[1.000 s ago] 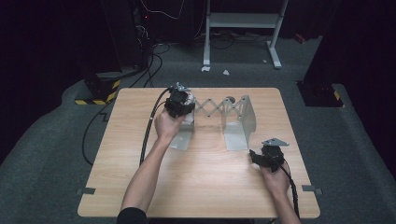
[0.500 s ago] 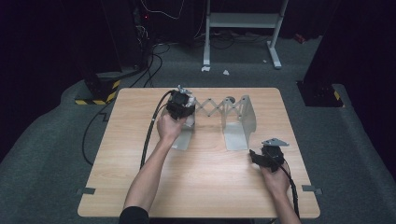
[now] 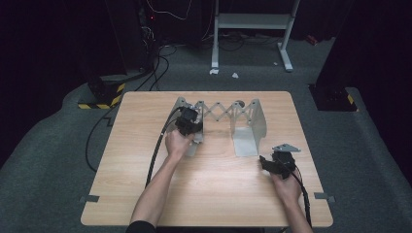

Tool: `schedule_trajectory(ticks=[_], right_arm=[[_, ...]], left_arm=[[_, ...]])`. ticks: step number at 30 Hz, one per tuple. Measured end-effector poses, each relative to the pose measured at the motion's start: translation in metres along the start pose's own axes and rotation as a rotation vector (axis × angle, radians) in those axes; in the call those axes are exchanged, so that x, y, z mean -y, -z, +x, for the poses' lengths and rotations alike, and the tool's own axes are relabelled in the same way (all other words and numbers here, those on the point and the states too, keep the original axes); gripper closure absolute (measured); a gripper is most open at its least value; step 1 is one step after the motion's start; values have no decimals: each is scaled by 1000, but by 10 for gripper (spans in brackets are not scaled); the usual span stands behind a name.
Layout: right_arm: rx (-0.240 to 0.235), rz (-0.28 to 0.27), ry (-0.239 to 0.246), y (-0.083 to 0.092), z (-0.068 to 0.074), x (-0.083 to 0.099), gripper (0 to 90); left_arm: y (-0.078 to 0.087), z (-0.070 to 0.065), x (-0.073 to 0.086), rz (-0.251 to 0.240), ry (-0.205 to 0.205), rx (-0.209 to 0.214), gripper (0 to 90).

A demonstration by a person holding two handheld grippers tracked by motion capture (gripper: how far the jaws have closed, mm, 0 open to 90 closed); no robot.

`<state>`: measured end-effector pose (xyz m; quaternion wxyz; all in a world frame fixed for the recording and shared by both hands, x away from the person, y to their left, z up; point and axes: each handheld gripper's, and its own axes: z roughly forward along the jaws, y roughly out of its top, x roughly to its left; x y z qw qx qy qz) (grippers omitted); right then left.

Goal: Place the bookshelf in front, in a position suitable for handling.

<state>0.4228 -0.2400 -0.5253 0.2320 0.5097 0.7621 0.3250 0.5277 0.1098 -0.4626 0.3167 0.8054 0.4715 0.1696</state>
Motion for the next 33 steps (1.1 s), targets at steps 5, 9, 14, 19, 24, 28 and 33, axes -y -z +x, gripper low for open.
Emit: schedule_trajectory(ticks=[5,9,14,19,24,28,33], right_arm=[[0,0,0,0,0,0,343],[0,0,0,0,0,0,342],[0,0,0,0,0,0,343],[0,0,0,0,0,0,343],[0,0,0,0,0,0,342],[0,0,0,0,0,0,342],[0,0,0,0,0,0,342]], left_arm=[[-8,-2,8,23,3,3,708],[-9,-3,13,31,-1,7,708],[-1,-4,16,20,-2,20,709],[10,-7,13,-6,-20,21,709],[17,-7,11,-30,-12,30,709],[23,-7,9,-48,-8,36,709],[31,-7,7,-63,-17,43,708]])
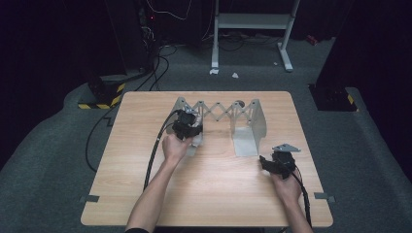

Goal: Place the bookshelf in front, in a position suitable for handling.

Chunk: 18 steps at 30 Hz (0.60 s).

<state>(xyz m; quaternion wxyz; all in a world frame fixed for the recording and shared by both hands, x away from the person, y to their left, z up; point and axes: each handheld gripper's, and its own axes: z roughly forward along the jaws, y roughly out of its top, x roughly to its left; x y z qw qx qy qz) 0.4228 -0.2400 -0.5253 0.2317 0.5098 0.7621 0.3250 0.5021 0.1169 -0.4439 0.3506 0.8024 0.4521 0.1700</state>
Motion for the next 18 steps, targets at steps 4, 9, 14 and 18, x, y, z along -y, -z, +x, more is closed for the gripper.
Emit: schedule_trajectory(ticks=[4,9,14,18], right_arm=[[0,0,0,0,0,0,342],[-2,0,1,0,0,0,343],[-2,1,1,0,0,0,343],[-2,1,0,0,0,0,343]], left_arm=[[5,-2,-2,-5,-14,-1,708],[10,-3,-4,-12,-21,1,708],[16,-4,-6,-21,-27,5,708],[21,-5,-7,-31,-28,12,710]])
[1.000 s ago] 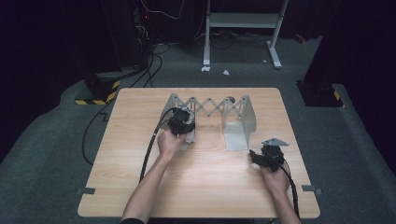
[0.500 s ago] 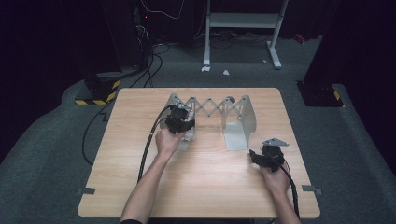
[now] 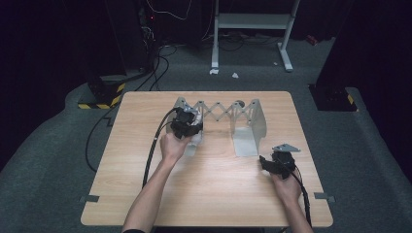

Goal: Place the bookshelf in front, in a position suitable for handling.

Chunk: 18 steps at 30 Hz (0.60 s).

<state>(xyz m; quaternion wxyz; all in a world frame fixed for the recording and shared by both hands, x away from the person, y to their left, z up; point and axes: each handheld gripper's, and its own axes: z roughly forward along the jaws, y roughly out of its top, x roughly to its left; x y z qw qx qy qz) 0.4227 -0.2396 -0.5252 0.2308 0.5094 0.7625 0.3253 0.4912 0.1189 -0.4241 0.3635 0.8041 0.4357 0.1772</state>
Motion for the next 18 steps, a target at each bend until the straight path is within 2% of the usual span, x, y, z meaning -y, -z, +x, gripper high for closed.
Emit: schedule_trajectory(ticks=[18], right_arm=[[0,0,0,0,0,0,342]], left_arm=[[16,0,-5,-25,-4,26,709]])
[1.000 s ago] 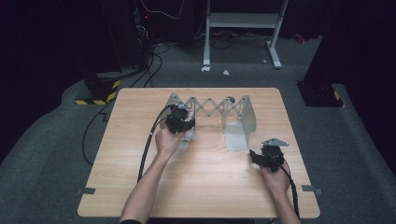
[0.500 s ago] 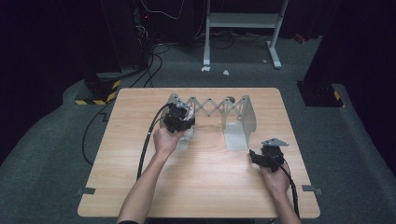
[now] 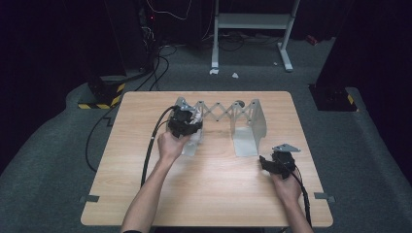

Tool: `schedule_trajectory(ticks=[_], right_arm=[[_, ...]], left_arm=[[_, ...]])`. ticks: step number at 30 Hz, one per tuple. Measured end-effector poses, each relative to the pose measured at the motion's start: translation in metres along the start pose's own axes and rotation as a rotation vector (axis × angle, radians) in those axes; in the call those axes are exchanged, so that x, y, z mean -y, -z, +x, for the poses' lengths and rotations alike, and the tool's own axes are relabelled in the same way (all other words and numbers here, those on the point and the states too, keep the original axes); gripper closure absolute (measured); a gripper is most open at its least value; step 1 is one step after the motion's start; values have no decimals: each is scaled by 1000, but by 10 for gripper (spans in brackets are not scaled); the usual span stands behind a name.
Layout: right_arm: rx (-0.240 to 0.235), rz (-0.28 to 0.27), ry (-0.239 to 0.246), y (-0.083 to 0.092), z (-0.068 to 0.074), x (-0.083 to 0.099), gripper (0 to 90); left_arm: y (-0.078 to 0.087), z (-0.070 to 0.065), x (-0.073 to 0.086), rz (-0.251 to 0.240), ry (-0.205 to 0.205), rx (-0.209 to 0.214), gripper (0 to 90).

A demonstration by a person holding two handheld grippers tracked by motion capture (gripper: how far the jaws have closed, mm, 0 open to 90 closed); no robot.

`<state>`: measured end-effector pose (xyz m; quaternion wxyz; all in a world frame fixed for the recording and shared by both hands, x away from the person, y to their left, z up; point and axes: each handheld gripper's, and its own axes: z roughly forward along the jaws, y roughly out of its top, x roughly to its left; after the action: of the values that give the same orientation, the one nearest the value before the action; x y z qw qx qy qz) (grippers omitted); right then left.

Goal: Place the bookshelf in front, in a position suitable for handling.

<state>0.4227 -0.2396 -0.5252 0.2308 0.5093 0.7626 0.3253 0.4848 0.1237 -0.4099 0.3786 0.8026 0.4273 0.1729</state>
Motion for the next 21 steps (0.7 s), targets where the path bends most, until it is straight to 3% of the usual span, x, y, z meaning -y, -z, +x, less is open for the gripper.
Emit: schedule_trajectory(ticks=[9,21], right_arm=[[0,0,0,0,0,0,343],[-1,0,0,0,0,0,343]], left_arm=[[11,-5,-2,-7,-28,-14,708],[11,-13,4,13,-68,-33,707]])
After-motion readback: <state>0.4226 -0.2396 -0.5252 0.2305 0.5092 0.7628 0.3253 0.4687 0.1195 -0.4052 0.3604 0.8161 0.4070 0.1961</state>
